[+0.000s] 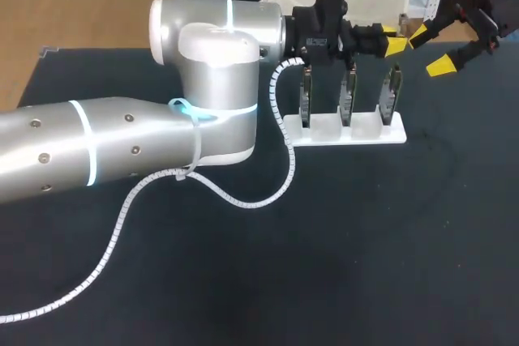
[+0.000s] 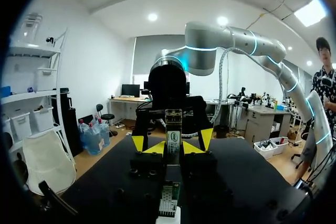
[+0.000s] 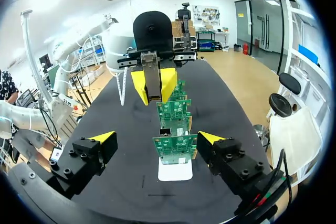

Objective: Pick up the optical module with the left hand, and insert it into the network port with the right hand.

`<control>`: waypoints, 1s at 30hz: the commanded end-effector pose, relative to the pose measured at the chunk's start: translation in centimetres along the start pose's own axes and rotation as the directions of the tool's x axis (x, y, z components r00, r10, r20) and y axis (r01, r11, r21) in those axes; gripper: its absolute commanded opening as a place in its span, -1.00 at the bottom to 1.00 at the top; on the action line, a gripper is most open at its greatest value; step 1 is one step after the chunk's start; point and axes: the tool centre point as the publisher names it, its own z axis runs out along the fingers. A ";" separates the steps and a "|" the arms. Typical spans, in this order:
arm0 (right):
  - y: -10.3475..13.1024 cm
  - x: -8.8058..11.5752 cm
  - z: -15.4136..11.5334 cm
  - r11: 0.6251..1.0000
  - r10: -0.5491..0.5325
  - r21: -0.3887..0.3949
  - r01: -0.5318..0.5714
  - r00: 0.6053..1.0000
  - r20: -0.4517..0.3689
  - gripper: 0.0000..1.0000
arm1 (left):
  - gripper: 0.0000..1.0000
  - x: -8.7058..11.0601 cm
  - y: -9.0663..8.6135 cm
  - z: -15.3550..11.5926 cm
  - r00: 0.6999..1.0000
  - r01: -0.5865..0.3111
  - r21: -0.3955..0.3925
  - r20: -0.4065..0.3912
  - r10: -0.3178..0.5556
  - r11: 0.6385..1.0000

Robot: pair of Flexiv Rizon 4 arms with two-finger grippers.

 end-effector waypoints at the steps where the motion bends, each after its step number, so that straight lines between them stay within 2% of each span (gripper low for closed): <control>1: 0.1 0.0 0.1 1.000 -0.002 0.003 0.002 1.000 0.001 1.00 | -1.00 0.1 0.2 0.5 1.000 0.006 -0.002 -0.006 -0.006 1.000; 21: 0.1 0.0 0.1 1.000 -0.002 0.003 0.002 1.000 0.001 1.00 | -1.00 0.1 0.4 0.9 1.000 0.011 -0.029 -0.021 -0.012 1.000; 30: 0.1 0.0 0.1 1.000 -0.002 0.003 0.002 1.000 0.001 1.00 | -1.00 0.5 0.7 1.1 0.999 0.049 -0.040 -0.015 -0.050 0.998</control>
